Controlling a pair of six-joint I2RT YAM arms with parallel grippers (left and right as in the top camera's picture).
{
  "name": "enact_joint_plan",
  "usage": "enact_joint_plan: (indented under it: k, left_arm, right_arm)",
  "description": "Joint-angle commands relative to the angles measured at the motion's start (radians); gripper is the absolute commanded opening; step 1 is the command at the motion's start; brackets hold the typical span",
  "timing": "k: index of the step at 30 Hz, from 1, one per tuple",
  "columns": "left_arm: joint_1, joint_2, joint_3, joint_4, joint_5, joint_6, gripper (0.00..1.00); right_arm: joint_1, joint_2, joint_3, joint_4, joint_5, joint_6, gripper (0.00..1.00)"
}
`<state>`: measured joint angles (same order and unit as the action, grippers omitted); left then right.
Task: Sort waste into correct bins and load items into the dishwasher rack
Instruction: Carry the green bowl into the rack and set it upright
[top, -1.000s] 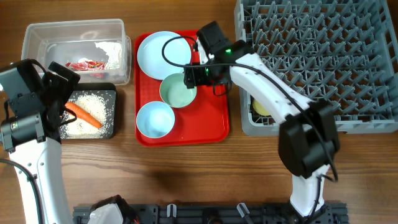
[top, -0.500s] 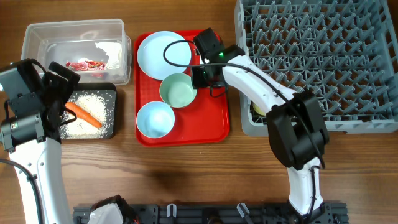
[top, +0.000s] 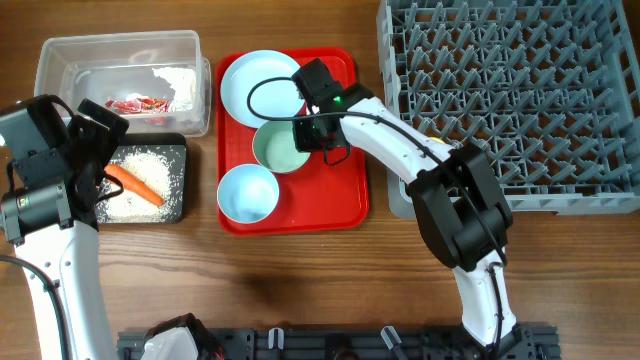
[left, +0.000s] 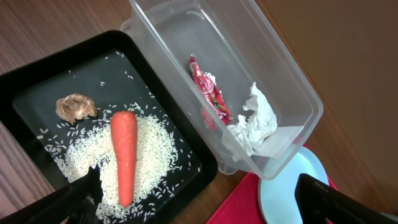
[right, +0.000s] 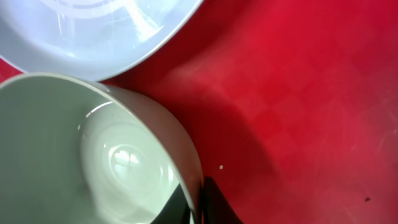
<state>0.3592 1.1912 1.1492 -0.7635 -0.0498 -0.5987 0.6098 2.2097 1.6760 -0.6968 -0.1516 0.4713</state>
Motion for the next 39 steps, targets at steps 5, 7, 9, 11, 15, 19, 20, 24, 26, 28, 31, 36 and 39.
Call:
enact_joint_plan:
  k: [5,7,9,11,15,19,20,24,26,28,31,36,39]
  left_arm:
    - [-0.004,-0.005,0.006,-0.001,0.012,0.019,1.00]
    - [-0.004,-0.005,0.007,-0.001,0.012,0.019,1.00]
    - [-0.004,-0.005,0.006,-0.001,0.012,0.018,1.00]
    - [-0.004,-0.005,0.006,-0.001,0.012,0.019,1.00]
    - [-0.004,-0.005,0.007,-0.001,0.012,0.019,1.00]
    - [-0.004,-0.005,0.007,-0.001,0.012,0.019,1.00]
    - [-0.004,-0.005,0.007,-0.001,0.012,0.019,1.00]
    - [-0.004,-0.005,0.006,-0.001,0.012,0.019,1.00]
    - [-0.004,-0.005,0.007,-0.001,0.012,0.019,1.00]
    - [-0.004,-0.005,0.006,-0.001,0.012,0.019,1.00]
    - [-0.004,-0.005,0.006,-0.001,0.012,0.018,1.00]
    - [-0.004,-0.005,0.007,-0.001,0.012,0.019,1.00]
    - [-0.004,-0.005,0.006,-0.001,0.012,0.019,1.00]
  right_arm:
    - [-0.002,0.000,0.002,-0.003,0.016,0.000,0.04]
    - [-0.002,-0.029,0.008,-0.028,0.043,0.000,0.04]
    - [-0.003,-0.073,0.025,-0.072,0.084,-0.002,0.04]
    - [-0.008,-0.130,0.047,-0.121,0.146,-0.012,0.04]
    - [-0.036,-0.276,0.097,-0.195,0.405,-0.032,0.04]
    - [-0.079,-0.395,0.104,-0.097,0.852,-0.114,0.04]
    - [-0.089,-0.397,0.104,-0.045,0.961,-0.171,0.04]
    - [-0.134,-0.351,0.100,0.194,1.236,-0.418,0.04]
    - [-0.168,-0.301,0.100,0.355,1.306,-0.606,0.04]
    - [-0.201,-0.240,0.100,0.508,1.315,-0.813,0.04]
    - [-0.225,-0.163,0.100,0.622,1.318,-1.022,0.04]
    - [-0.232,-0.063,0.100,0.741,1.337,-1.221,0.04]
    - [-0.232,-0.035,0.100,0.741,1.341,-1.231,0.04]
